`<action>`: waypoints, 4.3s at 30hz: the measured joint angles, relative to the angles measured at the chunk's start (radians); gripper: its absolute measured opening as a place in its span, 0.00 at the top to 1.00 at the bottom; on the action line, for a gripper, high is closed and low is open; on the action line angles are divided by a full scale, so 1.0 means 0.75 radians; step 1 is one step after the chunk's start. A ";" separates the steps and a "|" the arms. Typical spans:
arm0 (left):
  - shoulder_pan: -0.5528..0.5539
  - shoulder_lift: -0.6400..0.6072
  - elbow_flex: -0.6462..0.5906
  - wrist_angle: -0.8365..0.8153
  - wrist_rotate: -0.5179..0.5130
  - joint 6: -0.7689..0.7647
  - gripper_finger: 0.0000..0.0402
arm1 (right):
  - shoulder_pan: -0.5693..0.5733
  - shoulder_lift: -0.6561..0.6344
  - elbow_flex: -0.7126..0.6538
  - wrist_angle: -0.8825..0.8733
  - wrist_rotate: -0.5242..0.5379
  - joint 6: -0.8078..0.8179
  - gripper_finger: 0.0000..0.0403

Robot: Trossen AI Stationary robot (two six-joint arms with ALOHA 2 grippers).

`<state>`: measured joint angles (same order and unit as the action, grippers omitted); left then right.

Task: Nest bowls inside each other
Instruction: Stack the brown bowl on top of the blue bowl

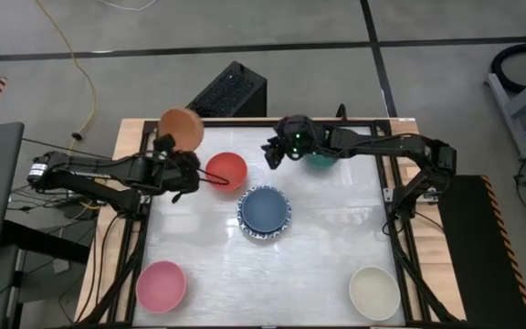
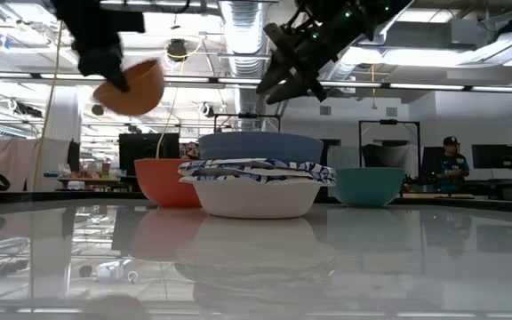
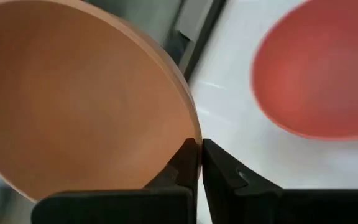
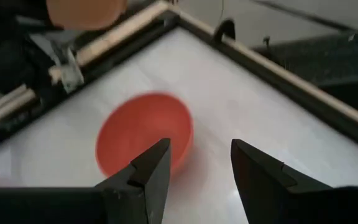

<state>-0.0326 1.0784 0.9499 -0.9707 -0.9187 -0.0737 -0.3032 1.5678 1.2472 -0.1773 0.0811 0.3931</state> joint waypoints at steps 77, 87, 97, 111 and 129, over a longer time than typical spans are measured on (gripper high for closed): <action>0.113 0.594 0.066 1.557 -0.202 2.270 0.99 | -0.028 0.102 0.461 -0.302 0.493 -0.414 0.97; 0.041 0.594 0.065 1.744 -0.163 2.193 0.81 | -0.043 0.098 0.462 -0.412 0.443 -0.347 0.98; -0.023 0.510 0.065 1.728 -0.184 1.799 0.55 | -0.090 0.098 0.462 -0.421 0.327 -0.306 0.98; 0.023 -0.120 0.067 1.482 0.174 0.765 0.49 | -0.316 0.100 0.462 -0.425 -0.186 -0.206 0.98; 0.177 -0.587 0.066 0.857 0.739 -0.151 0.49 | 0.097 0.082 0.462 -0.687 -0.395 -0.289 0.98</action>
<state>0.1001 0.6380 0.9997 -0.3281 -0.3644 -0.1871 -0.2303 1.6295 1.5936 -0.6922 -0.2153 0.1761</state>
